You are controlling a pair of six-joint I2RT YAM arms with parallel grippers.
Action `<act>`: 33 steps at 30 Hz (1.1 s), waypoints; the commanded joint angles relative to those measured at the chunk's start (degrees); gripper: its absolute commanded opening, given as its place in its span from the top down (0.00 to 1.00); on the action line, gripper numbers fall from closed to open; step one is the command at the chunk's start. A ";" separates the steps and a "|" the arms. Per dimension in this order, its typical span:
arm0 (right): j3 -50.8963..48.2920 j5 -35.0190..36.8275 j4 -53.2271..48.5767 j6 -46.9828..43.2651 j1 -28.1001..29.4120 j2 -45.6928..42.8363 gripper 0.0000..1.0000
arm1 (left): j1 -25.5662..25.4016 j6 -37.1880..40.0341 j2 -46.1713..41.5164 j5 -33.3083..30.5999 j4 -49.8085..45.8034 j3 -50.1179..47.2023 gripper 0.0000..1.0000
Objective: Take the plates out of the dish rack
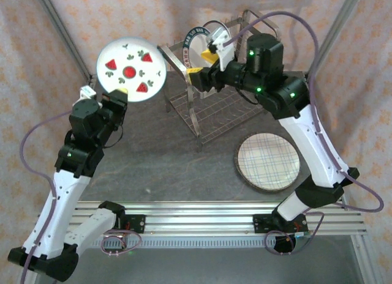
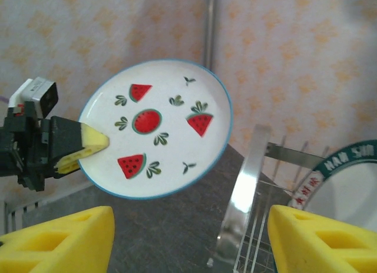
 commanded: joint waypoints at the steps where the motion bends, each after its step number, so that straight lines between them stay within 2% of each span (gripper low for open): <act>1: -1.78 -2.97 4.52 -5.72 1.76 -2.34 0.31 | 0.36 -0.60 -5.00 -4.28 3.12 -2.52 1.00; 9: -7.06 -0.86 6.44 -8.37 5.27 -3.75 0.31 | 0.38 -3.07 -12.76 -6.47 2.00 -16.93 1.00; 16: -8.32 1.07 5.14 -6.92 7.58 -4.08 0.30 | 0.40 -3.81 -14.75 -5.99 4.26 -25.50 1.00; 23: -9.56 1.84 4.69 -4.47 8.39 -4.43 0.31 | 0.38 -6.11 -15.59 -4.94 11.32 -34.81 1.00; 33: -10.53 1.33 3.73 -4.14 8.66 -4.83 0.32 | 0.70 -9.91 -11.28 -3.01 23.10 -44.63 1.00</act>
